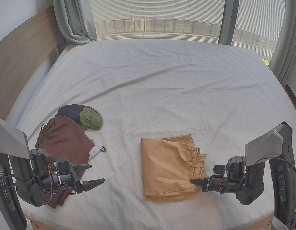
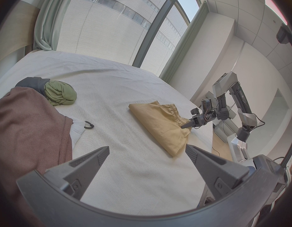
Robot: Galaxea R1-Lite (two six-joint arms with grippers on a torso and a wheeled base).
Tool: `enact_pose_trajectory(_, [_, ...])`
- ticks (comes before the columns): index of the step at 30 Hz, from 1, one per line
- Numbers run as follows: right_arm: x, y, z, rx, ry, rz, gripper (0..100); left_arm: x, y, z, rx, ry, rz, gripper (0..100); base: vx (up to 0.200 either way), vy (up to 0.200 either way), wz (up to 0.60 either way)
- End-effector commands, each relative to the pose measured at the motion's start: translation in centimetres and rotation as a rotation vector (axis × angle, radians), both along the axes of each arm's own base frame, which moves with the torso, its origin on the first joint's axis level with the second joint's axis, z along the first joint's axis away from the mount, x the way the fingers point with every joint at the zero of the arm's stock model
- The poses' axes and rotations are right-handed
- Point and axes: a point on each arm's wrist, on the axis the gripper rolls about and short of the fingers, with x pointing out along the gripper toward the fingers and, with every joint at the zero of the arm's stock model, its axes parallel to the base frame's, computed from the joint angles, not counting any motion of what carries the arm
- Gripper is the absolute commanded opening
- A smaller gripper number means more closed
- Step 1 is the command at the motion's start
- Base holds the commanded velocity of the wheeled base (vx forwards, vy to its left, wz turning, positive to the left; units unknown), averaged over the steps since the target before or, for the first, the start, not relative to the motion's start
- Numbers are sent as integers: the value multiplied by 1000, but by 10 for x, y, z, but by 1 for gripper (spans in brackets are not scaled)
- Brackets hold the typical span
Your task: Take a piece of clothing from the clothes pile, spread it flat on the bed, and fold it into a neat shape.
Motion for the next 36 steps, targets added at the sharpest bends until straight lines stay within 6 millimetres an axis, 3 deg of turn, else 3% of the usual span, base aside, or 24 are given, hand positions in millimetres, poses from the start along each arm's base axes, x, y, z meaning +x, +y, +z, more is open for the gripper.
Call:
enact_pose_trajectory(1, [-1, 5, 15, 16, -40, 18, 0, 1, 0, 1, 0, -6, 1, 100, 0, 0, 0])
enact_pose_trajectory(27, [-9, 25, 102, 163, -258, 115, 0, -1, -4, 0, 0, 0, -16, 100, 0, 0, 0])
enact_pose_trajectory(36, [-3, 29, 111, 189, -301, 142, 0, -3, -7, -1, 1, 9, -30, 100, 0, 0, 0])
